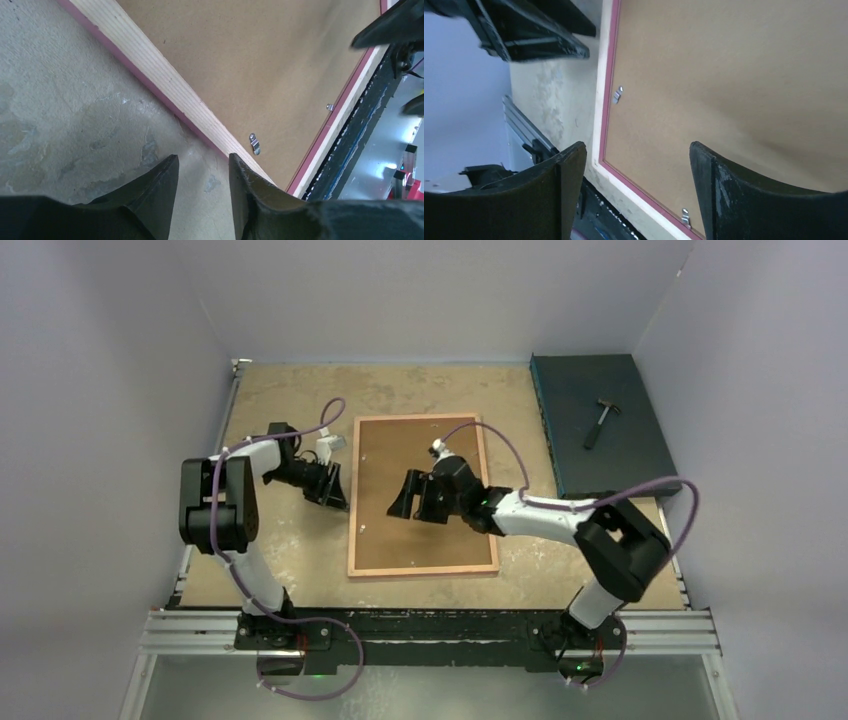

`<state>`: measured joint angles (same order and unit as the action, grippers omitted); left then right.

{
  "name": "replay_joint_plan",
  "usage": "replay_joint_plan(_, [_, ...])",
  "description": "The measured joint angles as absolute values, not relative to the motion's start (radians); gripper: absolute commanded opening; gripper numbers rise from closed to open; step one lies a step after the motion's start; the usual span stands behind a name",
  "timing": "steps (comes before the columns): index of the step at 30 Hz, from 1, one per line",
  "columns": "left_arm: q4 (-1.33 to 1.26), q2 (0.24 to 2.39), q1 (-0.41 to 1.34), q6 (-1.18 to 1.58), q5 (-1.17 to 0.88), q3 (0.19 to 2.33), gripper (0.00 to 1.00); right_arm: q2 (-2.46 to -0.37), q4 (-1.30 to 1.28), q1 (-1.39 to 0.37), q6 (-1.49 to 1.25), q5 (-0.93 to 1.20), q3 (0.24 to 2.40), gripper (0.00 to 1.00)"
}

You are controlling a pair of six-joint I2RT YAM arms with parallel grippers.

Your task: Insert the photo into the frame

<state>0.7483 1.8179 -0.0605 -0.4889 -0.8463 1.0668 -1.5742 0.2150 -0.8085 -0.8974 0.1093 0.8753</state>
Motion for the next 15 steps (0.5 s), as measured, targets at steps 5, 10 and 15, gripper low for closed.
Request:
replay_joint_plan(5, [0.709,1.832,-0.046,-0.463,-0.835,1.058,0.26,-1.744,0.295,-0.9,-0.962,0.156,0.912,0.67])
replay_joint_plan(10, [0.685,1.848,-0.039,-0.455,-0.834,1.058,0.23,-1.855,0.364,-0.938,-1.007,0.186,0.97,0.63])
replay_joint_plan(15, [0.673,1.853,-0.033,-0.454,-0.83,1.058,0.21,-1.913,0.417,-0.949,-1.035,0.204,1.003,0.55])
